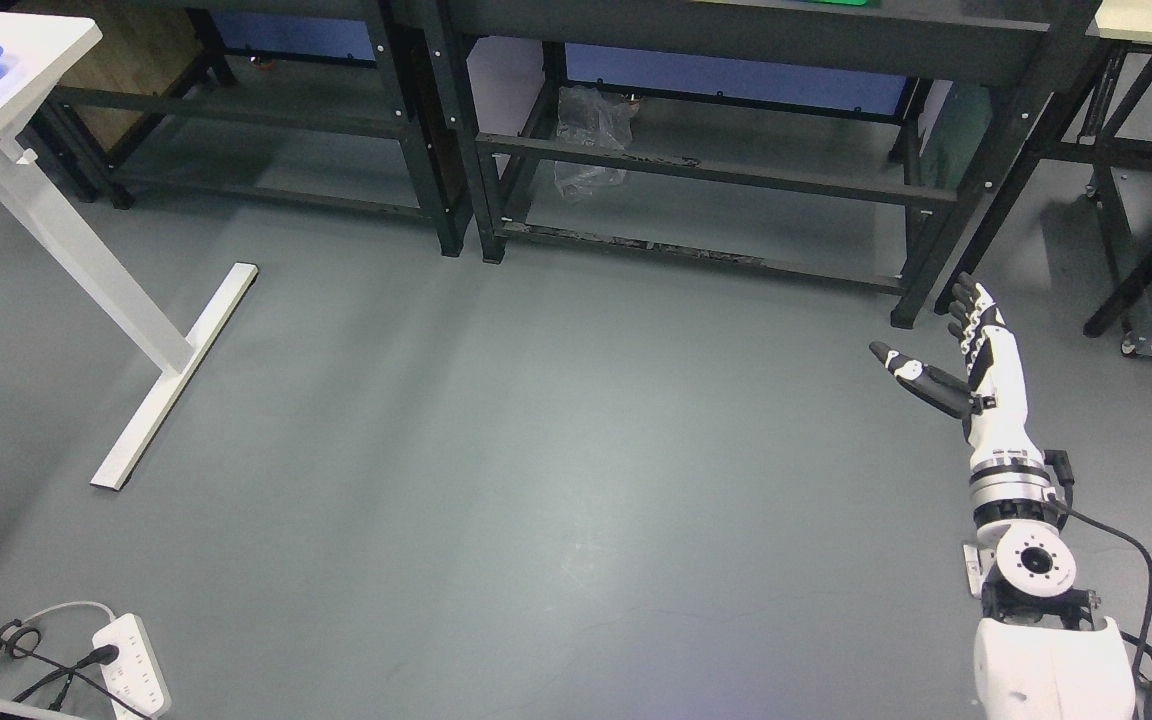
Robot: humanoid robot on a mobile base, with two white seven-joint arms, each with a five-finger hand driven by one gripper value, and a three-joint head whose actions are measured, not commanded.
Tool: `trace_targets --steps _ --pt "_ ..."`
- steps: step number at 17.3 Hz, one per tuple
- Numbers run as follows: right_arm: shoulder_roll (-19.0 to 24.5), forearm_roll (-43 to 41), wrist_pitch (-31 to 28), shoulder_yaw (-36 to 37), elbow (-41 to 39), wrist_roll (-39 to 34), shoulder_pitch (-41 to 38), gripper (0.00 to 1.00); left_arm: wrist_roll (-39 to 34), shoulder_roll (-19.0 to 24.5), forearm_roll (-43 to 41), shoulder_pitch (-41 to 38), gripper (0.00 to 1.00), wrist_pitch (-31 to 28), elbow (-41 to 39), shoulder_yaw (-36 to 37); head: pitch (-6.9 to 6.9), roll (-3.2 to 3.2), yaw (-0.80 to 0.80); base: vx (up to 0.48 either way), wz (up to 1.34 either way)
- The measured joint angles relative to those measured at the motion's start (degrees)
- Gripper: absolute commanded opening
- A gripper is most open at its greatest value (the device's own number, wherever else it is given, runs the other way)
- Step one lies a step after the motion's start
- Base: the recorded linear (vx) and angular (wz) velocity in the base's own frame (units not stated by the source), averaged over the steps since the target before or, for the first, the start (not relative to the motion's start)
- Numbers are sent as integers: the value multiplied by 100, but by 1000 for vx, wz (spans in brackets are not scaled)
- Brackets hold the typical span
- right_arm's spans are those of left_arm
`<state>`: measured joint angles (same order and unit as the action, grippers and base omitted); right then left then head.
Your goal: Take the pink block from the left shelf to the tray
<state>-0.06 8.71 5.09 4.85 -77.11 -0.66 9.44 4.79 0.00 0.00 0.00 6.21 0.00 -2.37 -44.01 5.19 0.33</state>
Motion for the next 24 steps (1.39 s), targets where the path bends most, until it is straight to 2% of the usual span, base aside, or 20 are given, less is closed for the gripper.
trace_targets --steps 12,20,24 --pt "4 23 -30 39 -438 -36 25 100 0 0 0 0 100 0 0 0 0 0 0 0 0" --pt "5 50 -531 61 -499 -61 44 99 0 0 0 0 100 0 0 0 0 0 0 3 0" --pt "3 543 -533 11 -512 -85 44 96 0 0 0 0 100 0 0 0 0 0 0 39 -3"
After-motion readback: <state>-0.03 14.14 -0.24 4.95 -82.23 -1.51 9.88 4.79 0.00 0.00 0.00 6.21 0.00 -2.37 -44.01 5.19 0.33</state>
